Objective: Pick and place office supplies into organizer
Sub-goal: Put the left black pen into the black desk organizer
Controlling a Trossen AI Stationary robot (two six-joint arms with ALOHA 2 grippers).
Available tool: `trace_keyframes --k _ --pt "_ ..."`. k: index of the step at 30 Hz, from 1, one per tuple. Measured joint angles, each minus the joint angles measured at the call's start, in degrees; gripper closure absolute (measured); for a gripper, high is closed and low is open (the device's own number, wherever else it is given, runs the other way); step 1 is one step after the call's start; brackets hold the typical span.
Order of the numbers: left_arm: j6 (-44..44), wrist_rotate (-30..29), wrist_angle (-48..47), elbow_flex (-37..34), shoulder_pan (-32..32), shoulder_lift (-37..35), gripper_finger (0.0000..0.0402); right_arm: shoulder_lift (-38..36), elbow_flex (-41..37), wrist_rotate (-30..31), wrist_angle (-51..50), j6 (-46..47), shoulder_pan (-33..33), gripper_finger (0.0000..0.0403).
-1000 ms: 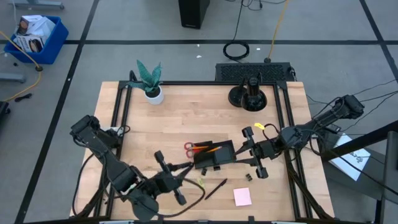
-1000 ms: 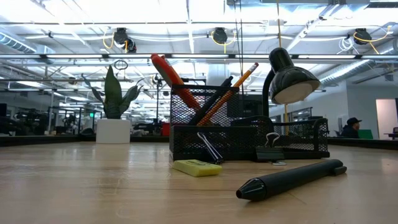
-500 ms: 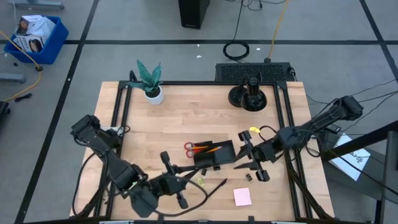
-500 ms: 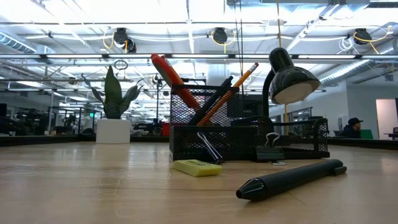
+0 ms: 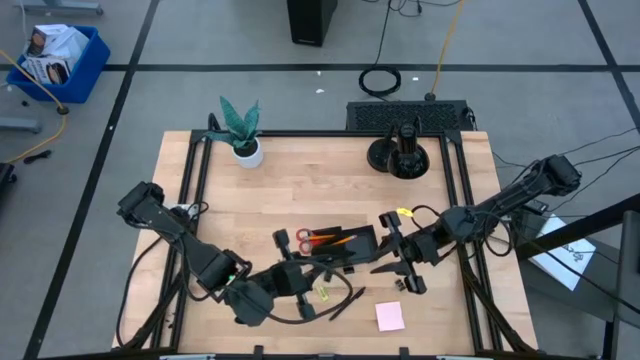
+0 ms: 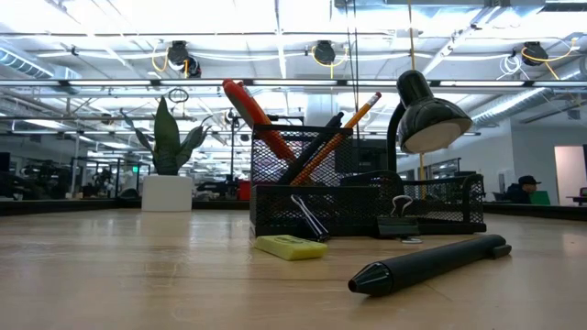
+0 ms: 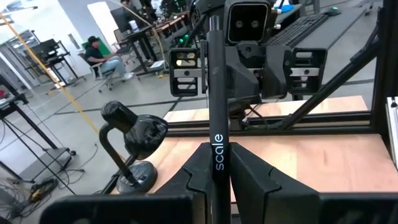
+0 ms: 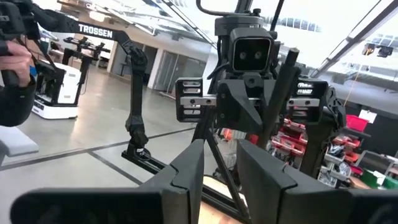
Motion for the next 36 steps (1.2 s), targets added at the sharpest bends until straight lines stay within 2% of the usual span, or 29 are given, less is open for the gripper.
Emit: trace_keyframes --k 5,13,18,29,36 --pt "-0.38 0.06 -0.94 0.0 -0.02 0.0 0.0355 -0.1 0.0 0.02 -0.41 0.32 -1.49 0.0306" --pt "-1.3 0.8 -1.94 -0.02 -0.06 0.0 0.0355 -0.1 0.0 0.05 -0.29 3.59 -4.64 0.0243" --pt "-1.14 1.53 -1.85 -0.04 0.19 0.0 0.0355 -0.1 0.0 0.02 1.46 2.71 -5.1 0.022" --pt "-0.55 3.05 -1.19 -0.04 1.95 0.02 0.0355 -0.1 0.0 -0.11 3.55 3.49 -7.01 0.0216" --pt "-0.57 6.75 -0.93 -0.07 3.35 0.02 0.0355 -0.1 0.0 -0.11 5.48 5.03 -8.52 0.021"
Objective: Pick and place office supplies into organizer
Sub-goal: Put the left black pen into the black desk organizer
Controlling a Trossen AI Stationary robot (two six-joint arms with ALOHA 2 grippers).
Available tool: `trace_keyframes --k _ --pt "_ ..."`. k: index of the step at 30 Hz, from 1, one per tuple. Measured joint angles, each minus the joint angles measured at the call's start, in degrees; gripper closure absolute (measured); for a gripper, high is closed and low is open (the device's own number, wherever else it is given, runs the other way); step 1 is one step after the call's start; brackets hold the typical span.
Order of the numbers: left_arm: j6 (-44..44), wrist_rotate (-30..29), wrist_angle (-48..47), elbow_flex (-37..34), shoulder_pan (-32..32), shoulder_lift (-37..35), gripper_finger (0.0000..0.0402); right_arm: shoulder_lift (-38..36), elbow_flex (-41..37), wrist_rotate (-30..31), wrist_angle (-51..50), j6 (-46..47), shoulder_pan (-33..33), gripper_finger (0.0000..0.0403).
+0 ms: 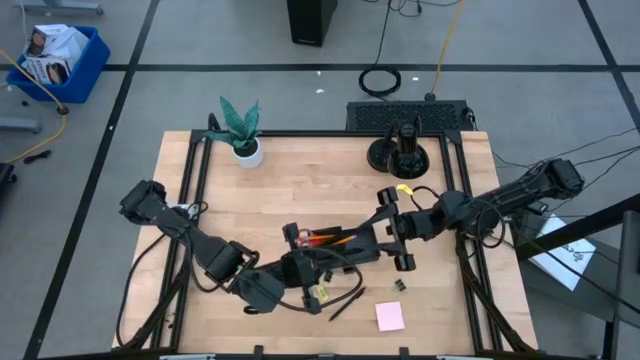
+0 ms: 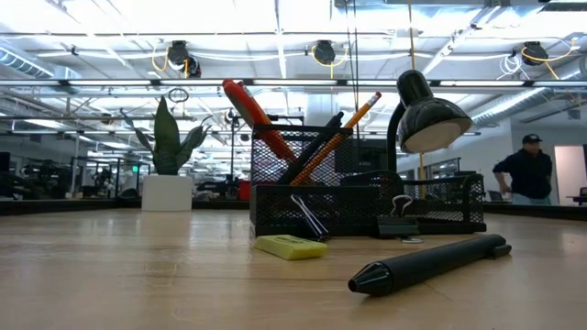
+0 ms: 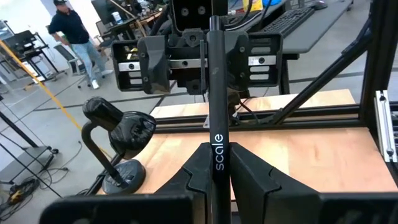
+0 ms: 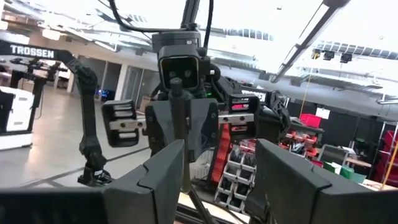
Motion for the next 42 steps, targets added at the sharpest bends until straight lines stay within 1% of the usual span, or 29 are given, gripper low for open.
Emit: trace_keyframes --k 8,16,19,23,28,31,39,42 --pt "0.72 0.06 0.1 0.0 0.66 0.0 0.0355 0.0 0.0 -0.04 0.08 2.32 -2.02 0.0208" --pt "0.97 0.07 0.17 0.0 0.94 0.0 0.0355 0.0 0.0 -0.04 1.29 2.35 -2.09 0.0204" --pt "0.98 0.92 0.26 0.0 1.52 0.0 0.0355 -0.02 0.0 -0.04 2.02 2.35 -2.09 0.0204" --pt "2.48 3.44 1.78 -0.02 2.2 0.02 0.0355 0.0 0.0 -0.02 1.8 2.35 -2.09 0.0204" --pt "3.79 4.02 2.74 -0.05 2.69 0.71 0.0355 0.0 0.0 0.02 1.78 2.86 -2.65 0.0204" --pt "3.69 5.56 3.09 -0.07 3.17 1.03 0.0355 0.0 0.0 -0.01 1.79 3.55 -3.13 0.0204" --pt "4.26 5.85 2.83 -0.07 3.67 1.29 0.0355 0.0 0.0 -0.01 1.54 4.03 -3.45 0.0204" --pt "5.33 5.11 2.81 -0.07 3.67 1.31 0.0355 0.0 0.0 0.14 1.37 3.9 -3.48 0.0204"
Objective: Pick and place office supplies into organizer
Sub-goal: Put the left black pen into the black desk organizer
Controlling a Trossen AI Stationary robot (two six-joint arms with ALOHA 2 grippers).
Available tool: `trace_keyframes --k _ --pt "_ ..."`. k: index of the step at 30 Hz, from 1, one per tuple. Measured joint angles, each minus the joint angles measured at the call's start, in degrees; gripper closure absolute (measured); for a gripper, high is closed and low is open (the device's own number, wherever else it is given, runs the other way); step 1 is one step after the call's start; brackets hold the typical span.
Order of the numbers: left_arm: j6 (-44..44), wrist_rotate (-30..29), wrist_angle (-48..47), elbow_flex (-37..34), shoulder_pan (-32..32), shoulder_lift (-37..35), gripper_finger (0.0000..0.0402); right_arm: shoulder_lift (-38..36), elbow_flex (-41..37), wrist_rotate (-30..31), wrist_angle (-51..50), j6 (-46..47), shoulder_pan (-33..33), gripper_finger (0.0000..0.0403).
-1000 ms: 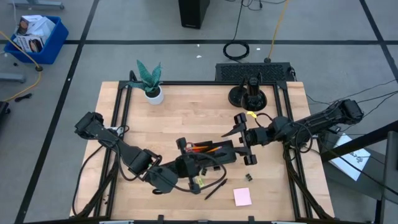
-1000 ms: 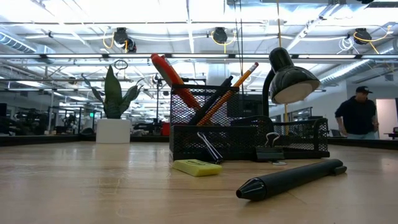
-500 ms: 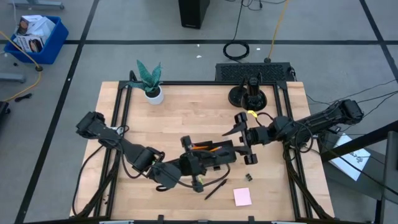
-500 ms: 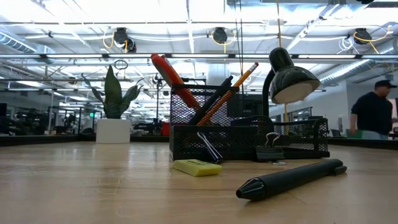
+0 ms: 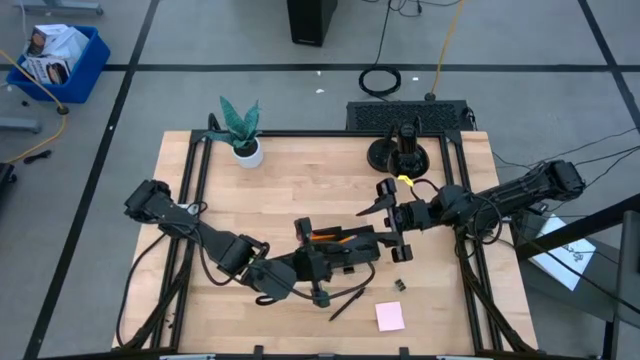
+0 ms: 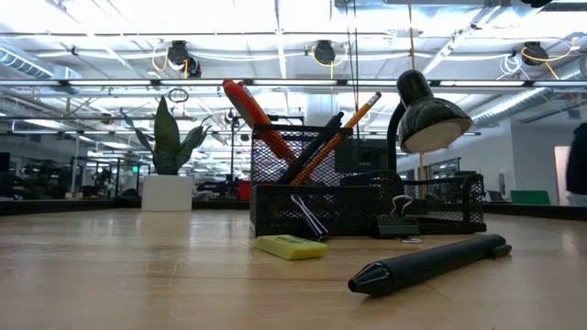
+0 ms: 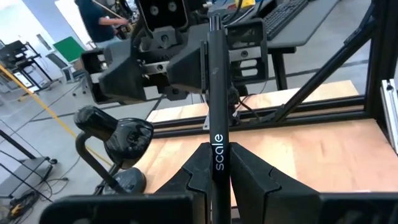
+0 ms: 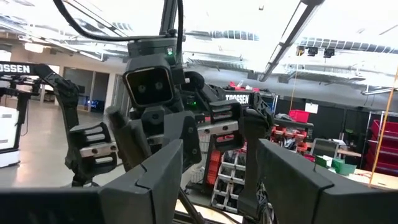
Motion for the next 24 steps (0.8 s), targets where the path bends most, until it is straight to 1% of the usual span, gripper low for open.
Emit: trace_keyframes --k 5,8,12,16,18,22,24 --pt "0.55 -0.28 -0.83 0.0 -0.13 0.0 0.0355 -0.02 0.0 0.17 -0.32 -0.27 -1.47 0.0204" --pt "1.56 -0.89 -0.63 0.0 -0.32 -0.21 0.0355 -0.02 0.0 0.28 -2.83 -0.09 -2.12 0.0204" --pt "3.29 -5.08 -0.5 0.0 -1.02 -0.48 0.0355 0.0 0.0 0.27 -5.48 -0.09 -2.31 0.0204" --pt "4.24 -9.02 -0.7 0.0 -1.68 -0.48 0.0355 -0.37 0.0 0.08 -5.49 0.47 -2.29 0.0204" --pt "4.48 -9.84 -0.63 0.0 -1.95 -0.48 0.0355 -0.44 0.02 -0.18 -5.55 1.96 -2.18 0.0204" --pt "4.42 -9.84 -1.2 0.0 -1.52 -0.48 0.0355 -0.45 0.02 -3.86 -5.86 5.44 -2.18 0.0204" --pt "3.72 -9.82 -1.16 0.02 -1.2 -0.48 0.0355 -0.44 0.02 -4.62 -6.11 5.9 -2.09 0.0204"
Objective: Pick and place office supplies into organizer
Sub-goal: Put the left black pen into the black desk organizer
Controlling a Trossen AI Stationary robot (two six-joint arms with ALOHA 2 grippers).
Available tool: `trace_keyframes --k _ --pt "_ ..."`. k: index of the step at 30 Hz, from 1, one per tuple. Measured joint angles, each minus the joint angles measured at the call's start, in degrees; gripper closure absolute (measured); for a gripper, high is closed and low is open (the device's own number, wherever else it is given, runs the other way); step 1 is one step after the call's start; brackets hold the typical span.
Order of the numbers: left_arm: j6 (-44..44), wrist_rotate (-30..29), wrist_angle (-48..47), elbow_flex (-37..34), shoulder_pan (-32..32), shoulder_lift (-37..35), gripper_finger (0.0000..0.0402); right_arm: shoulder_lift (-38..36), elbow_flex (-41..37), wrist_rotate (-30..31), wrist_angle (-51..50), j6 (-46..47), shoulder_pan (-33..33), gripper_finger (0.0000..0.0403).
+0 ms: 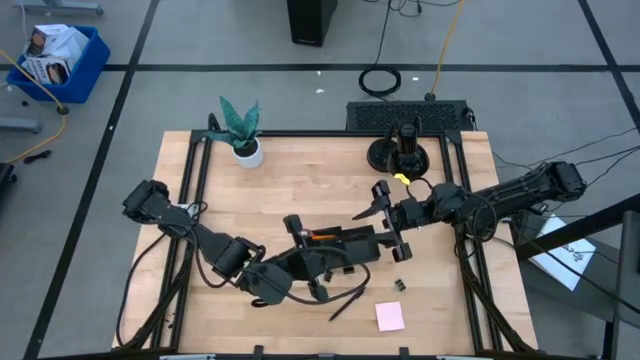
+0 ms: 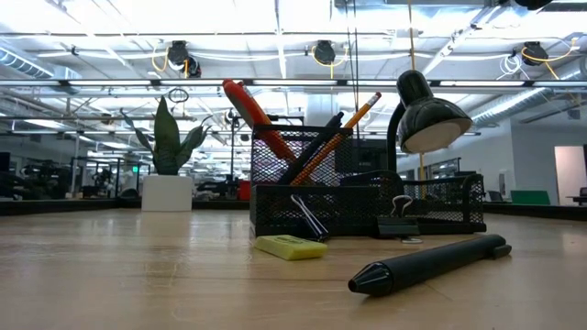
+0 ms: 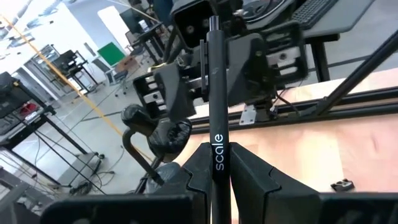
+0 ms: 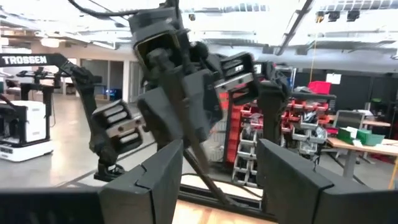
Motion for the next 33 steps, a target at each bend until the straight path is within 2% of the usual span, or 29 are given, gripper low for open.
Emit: trace_keyframes --k 6,12,28,33 --pt "-0.74 1.02 0.01 0.0 0.84 -0.02 0.0355 0.0 -0.02 0.11 0.1 -0.15 0.73 0.0204" --pt "-1.32 4.5 0.07 0.02 1.88 -0.04 0.0355 0.0 0.0 0.11 2.27 -1.33 1.05 0.0204" --pt "-1.76 5.29 0.88 0.02 3.64 -0.07 0.0355 0.23 -0.01 0.0 2.05 -0.66 1.05 0.0204" --pt "-1.08 8.65 1.22 0.04 4.4 -0.11 0.0355 0.24 0.0 0.0 2.09 -1.08 1.05 0.0204"
